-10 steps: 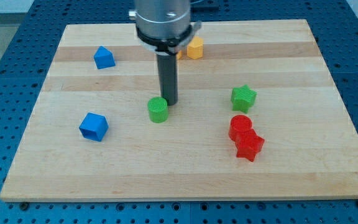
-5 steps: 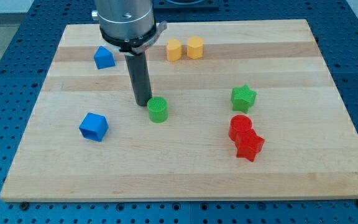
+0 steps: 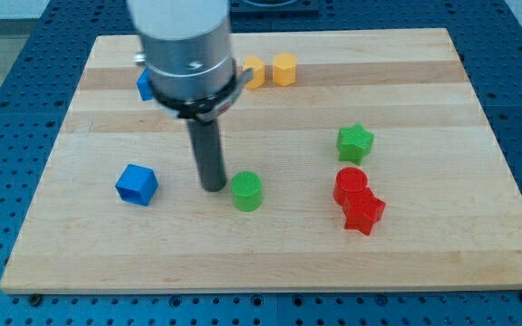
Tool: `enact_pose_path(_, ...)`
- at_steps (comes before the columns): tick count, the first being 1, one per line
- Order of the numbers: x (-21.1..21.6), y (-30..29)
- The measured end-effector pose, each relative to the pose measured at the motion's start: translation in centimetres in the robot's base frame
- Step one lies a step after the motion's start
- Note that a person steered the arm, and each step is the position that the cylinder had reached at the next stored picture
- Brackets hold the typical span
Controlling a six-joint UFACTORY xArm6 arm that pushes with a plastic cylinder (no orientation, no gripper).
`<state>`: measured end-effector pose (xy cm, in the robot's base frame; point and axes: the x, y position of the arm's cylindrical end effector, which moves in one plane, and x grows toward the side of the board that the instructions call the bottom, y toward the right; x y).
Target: Move the green circle diagonally bottom left to the red star
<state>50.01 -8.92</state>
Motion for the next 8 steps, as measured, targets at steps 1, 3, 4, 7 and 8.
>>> enact_pose_path(1, 0.1, -2.1)
enact_pose_path(3, -0.5, -0.1)
enact_pose_path(4, -0.5, 2.6)
enact_pose_path(7, 5.0, 5.3)
enact_pose_path(8, 6.0, 4.9)
